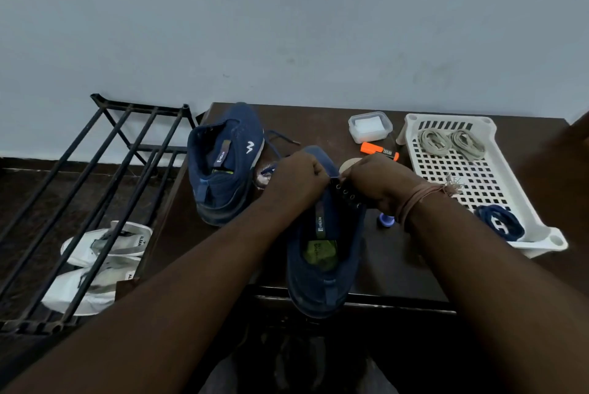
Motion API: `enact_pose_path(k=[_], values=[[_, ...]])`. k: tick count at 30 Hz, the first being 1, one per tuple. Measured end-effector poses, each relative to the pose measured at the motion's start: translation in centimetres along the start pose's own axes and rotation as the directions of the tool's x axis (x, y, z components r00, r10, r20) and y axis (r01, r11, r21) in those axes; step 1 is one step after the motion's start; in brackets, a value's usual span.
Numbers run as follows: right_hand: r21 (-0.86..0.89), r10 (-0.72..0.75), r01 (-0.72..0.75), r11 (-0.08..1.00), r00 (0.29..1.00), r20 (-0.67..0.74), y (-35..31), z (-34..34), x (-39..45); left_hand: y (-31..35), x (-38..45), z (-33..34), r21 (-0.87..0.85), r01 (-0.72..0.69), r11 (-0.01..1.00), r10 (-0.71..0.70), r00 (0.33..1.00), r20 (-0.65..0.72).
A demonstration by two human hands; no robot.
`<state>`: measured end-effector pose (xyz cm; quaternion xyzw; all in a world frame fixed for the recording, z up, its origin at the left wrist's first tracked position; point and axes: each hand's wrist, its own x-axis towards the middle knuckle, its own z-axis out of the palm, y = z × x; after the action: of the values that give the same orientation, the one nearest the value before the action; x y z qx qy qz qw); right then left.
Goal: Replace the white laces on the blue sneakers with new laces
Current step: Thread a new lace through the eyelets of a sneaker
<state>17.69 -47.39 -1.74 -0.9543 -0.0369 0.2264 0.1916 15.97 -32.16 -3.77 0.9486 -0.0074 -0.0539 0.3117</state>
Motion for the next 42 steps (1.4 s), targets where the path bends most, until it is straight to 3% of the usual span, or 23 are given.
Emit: enact_pose_path(k=[4, 6, 11, 12, 16, 24, 30, 31, 32, 34, 35, 37, 38, 39, 41, 42], values=[[0.067, 0.067, -0.07, 0.995, 0.997, 0.047, 0.5, 0.5, 0.8, -0.5, 0.1, 0.6, -0.035, -0.045, 0.998, 0.043, 0.997, -0.067], [0.198, 0.093, -0.112, 0.974, 0.991, 0.101, 0.6, 0.6, 1.5, -0.7, 0.2, 0.9, -0.042, -0.04, 0.998, 0.035, 0.994, -0.106], [0.044, 0.047, -0.047, 0.998, 0.999, -0.004, 1.1, 0.8, 1.8, -1.1, 0.5, 1.1, 0.053, -0.036, 0.998, 0.042, 0.992, -0.122], [0.067, 0.047, -0.048, 0.997, 0.999, 0.017, 1.4, 1.1, 2.1, -1.0, 0.5, 1.0, 0.085, -0.046, 0.995, 0.056, 0.991, -0.119], [0.426, 0.113, -0.137, 0.894, 0.99, 0.083, 2.1, 1.9, 3.4, -1.0, 0.7, 1.1, 0.161, -0.092, 0.983, 0.113, 0.985, -0.127], [0.504, 0.132, -0.131, 0.854, 0.991, 0.034, 1.3, 1.2, 2.4, -0.7, 0.5, 1.5, 0.134, -0.162, 0.978, 0.183, 0.97, -0.159], [0.71, 0.17, -0.211, 0.672, 0.977, 0.13, 1.2, 2.4, 2.5, -0.6, 0.0, 1.2, 0.061, -0.095, 0.994, 0.102, 0.987, -0.123], [0.678, 0.168, -0.206, 0.705, 0.978, 0.122, 1.0, 2.6, 2.4, -0.5, -0.1, 0.8, 0.041, -0.052, 0.998, 0.056, 0.994, -0.091], [0.611, 0.187, -0.199, 0.766, 0.979, 0.084, 0.5, 2.3, 2.1, -0.3, -0.3, 0.4, 0.01, -0.005, 1.0, 0.006, 0.997, -0.073], [0.446, 0.156, -0.05, 0.894, 0.966, -0.204, -1.2, 0.0, 0.9, -0.3, -0.6, -0.9, -0.089, 0.095, 0.991, -0.101, 0.992, -0.076], [0.468, 0.095, 0.088, 0.879, 0.931, -0.354, -1.3, -1.4, 0.7, -0.4, -0.8, -1.6, -0.148, 0.134, 0.98, -0.145, 0.987, -0.064], [0.729, 0.124, 0.428, 0.534, 0.814, -0.568, -1.5, -3.6, 0.0, -0.8, -1.3, -2.9, -0.218, 0.176, 0.96, -0.176, 0.984, 0.021], [0.722, 0.214, 0.579, 0.38, 0.704, -0.677, -1.1, -3.9, 0.2, -1.1, -1.6, -3.7, -0.203, 0.195, 0.96, -0.183, 0.98, 0.074], [0.677, 0.313, 0.647, 0.351, 0.6, -0.736, -1.0, -4.3, 0.0, -1.2, -2.1, -4.5, -0.169, 0.208, 0.963, -0.189, 0.975, 0.12], [0.619, 0.269, 0.571, 0.539, 0.58, -0.769, -0.8, -4.3, -0.6, -1.6, -2.5, -5.4, -0.083, 0.221, 0.972, -0.203, 0.962, 0.183], [0.592, 0.203, 0.456, 0.665, 0.652, -0.73, -0.6, -3.9, -0.5, -1.7, -2.6, -5.7, -0.037, 0.231, 0.972, -0.218, 0.952, 0.214]])
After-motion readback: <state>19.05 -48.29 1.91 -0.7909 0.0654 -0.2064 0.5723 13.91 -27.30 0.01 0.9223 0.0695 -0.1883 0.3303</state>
